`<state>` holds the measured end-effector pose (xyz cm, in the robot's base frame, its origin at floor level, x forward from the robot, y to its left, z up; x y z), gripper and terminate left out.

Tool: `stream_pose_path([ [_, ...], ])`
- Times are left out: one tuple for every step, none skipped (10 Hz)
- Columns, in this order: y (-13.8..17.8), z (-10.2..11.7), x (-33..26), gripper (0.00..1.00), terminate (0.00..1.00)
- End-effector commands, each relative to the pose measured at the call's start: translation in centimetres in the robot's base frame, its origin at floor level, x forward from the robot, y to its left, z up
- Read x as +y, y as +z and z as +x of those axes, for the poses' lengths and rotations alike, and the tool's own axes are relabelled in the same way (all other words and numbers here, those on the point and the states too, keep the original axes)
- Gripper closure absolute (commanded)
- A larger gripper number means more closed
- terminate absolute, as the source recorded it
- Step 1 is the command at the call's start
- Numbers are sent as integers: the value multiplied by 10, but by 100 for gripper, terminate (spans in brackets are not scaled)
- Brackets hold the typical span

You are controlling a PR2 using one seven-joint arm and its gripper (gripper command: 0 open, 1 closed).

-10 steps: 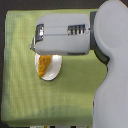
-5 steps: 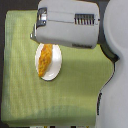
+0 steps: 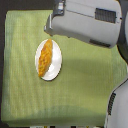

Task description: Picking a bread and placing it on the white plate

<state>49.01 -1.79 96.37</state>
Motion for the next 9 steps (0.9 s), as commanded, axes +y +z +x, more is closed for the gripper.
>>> stream_pose_path([
  [3, -10, -144, 0, 0],
  [8, -11, -178, 0, 0],
  [9, -9, -185, 0, 0],
  [12, -9, -201, 0, 0],
  [13, -9, -215, 0, 0],
  [15, -7, -234, 0, 0],
  [18, -6, -254, 0, 0],
  [17, -6, -260, 0, 0],
  [14, -8, -273, 0, 0],
])
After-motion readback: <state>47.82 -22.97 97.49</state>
